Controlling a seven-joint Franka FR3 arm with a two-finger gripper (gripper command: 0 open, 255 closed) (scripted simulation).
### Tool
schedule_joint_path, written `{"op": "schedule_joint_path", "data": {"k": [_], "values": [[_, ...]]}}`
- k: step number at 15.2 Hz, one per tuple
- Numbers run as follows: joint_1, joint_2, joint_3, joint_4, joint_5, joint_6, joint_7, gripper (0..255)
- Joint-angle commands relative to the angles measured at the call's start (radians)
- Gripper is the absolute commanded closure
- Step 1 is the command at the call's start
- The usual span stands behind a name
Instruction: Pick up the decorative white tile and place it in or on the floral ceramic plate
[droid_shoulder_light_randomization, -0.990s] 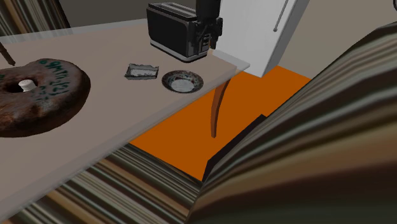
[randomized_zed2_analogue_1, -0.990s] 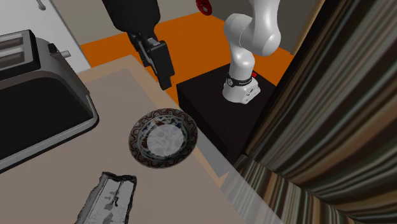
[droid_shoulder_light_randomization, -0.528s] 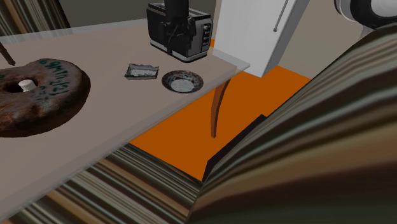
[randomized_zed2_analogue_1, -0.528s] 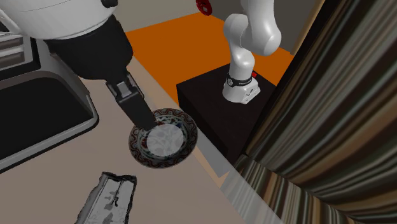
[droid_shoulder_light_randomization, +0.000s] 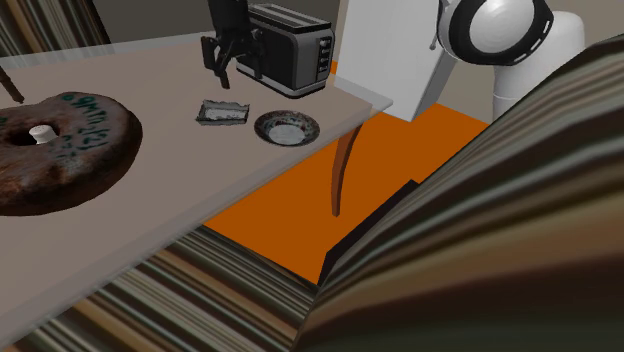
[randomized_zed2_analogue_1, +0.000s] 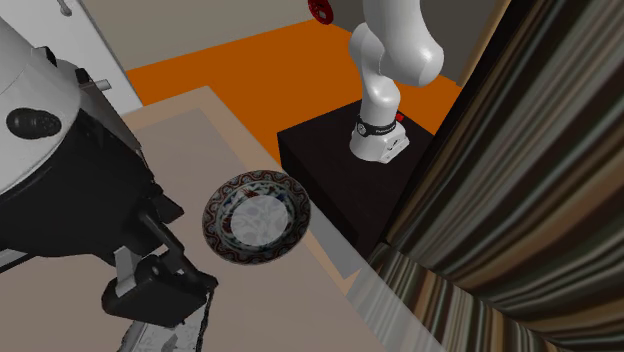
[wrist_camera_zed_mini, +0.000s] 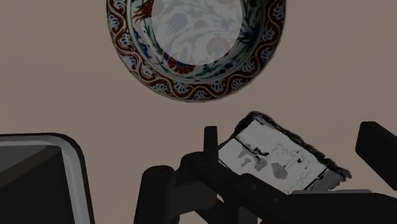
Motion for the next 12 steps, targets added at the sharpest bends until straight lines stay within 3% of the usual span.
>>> {"op": "schedule_joint_path", "data": {"k": [1, 6, 12], "values": [[0.000, 0.006, 0.000, -0.009, -0.001, 0.013, 0.001, 0], [-0.016, -0.036, 0.001, -0.148, 0.010, 0.110, -0.002, 0], [-0.016, -0.036, 0.001, -0.148, 0.010, 0.110, -0.002, 0]]}}
